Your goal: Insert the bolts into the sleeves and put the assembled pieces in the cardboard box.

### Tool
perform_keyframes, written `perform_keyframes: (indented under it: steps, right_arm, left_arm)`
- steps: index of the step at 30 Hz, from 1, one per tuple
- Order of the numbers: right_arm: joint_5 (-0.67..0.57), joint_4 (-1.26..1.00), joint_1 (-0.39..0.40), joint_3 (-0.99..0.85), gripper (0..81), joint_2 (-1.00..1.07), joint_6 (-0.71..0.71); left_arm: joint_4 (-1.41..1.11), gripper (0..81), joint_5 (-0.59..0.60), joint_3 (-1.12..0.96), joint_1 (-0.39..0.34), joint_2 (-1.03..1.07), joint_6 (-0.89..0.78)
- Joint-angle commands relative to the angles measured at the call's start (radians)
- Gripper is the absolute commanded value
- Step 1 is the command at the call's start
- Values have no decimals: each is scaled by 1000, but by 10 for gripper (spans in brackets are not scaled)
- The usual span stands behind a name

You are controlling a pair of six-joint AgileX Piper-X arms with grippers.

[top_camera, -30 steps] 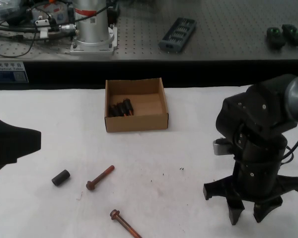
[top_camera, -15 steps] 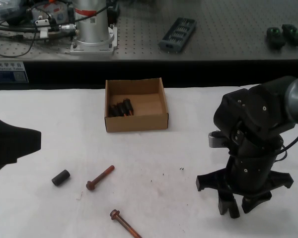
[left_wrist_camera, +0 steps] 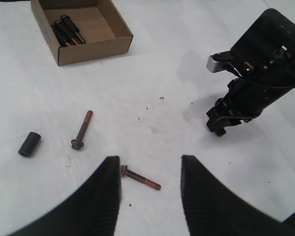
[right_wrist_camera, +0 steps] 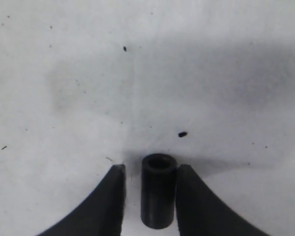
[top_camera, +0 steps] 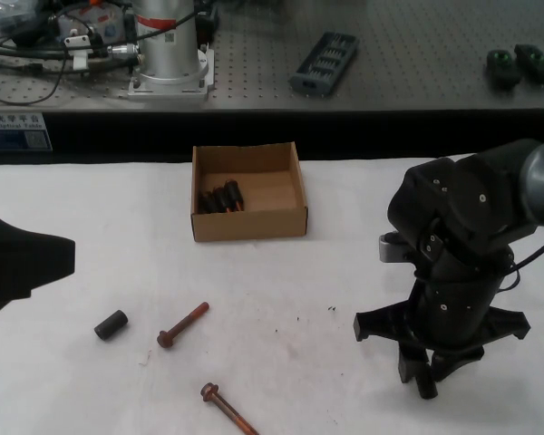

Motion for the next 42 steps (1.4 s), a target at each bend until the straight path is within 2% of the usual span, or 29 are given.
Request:
perform_keyframes:
  steps: [1,6,11,18,36,39,42]
  right_arm:
    - [1,20,1,-1,197,-17,1]
    - [1,16,1,27,204,-17,-5]
    - [-1,-1,1,87,279,-17,-6]
    - [-3,-54,1,103,191,-17,-6]
    - [-5,-105,1,103,188,-17,-24]
    - [-20,-105,1,103,217,-17,-29]
    - [-30,-105,1,103,286,-17,-29]
  left_arm:
    - [-14,297,-14,-5,-5,-7,9]
    - [-14,297,-14,-5,-5,-7,9]
    - [-14,297,-14,-5,-5,-7,9]
    - [-14,297,-14,-5,-5,-7,9]
    - [-14,297,-14,-5,-5,-7,9]
    - [-14,297,-14,-5,-5,-7,9]
    - [-14,297,-14,-5,-5,-7,9]
